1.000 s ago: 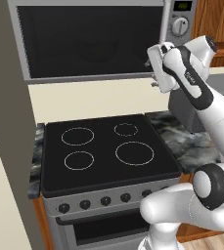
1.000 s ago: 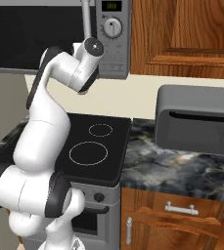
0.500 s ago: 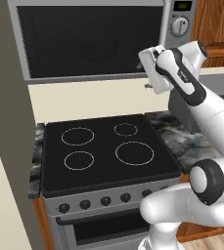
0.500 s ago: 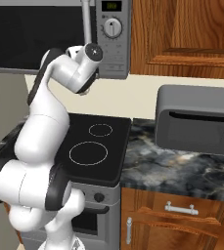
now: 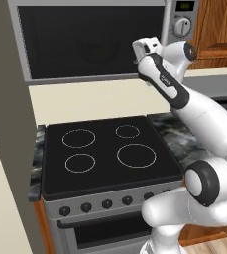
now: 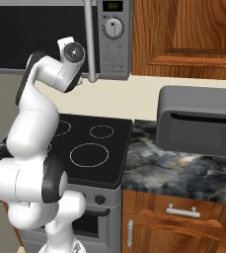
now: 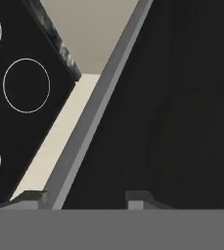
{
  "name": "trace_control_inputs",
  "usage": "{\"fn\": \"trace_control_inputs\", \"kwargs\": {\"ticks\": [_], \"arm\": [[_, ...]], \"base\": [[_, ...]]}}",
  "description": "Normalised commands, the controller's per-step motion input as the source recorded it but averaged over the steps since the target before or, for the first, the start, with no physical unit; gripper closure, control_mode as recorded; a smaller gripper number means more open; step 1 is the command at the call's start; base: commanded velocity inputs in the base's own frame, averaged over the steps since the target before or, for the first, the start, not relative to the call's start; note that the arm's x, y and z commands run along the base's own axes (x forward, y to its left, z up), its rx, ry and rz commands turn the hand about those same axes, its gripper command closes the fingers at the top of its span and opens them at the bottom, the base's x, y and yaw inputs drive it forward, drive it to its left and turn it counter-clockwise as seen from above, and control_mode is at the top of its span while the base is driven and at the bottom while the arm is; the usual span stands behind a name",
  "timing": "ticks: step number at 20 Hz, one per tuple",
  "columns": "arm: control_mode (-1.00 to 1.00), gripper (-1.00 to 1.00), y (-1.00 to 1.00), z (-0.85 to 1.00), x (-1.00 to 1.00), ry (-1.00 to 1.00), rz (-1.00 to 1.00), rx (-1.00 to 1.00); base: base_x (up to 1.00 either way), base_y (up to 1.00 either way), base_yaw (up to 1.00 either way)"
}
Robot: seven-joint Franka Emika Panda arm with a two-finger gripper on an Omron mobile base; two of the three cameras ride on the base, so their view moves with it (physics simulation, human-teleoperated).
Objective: Pick the carrot from the sink and place it in the bowl. Then pick the bowl and place it in the microwave. Then close the microwave door and press the start button.
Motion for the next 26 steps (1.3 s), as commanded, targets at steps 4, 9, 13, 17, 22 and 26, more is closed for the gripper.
{"fn": "trace_control_inputs", "kwargs": {"ticks": [4, 9, 13, 17, 22, 26], "arm": [[-1.00, -1.00, 0.00, 0.00, 0.99, 0.00, -0.21, 0.00], [-1.00, -1.00, 0.00, 0.00, 0.63, -0.04, -0.14, 0.00], [-1.00, -1.00, -0.09, 0.00, -0.70, -0.16, 0.01, 0.02], [-1.00, -1.00, -0.13, -0.47, -1.00, -0.18, 0.03, 0.13], [-1.00, -1.00, -0.37, -0.96, -1.00, -0.43, 0.05, 0.15], [-1.00, -1.00, -0.85, 0.10, -0.20, -0.29, -0.01, 0.23]], "base": [[0.00, 0.00, 0.00], [0.00, 0.00, 0.00], [0.00, 0.00, 0.00], [0.00, 0.00, 0.00], [0.00, 0.00, 0.00], [0.00, 0.00, 0.00]]}}
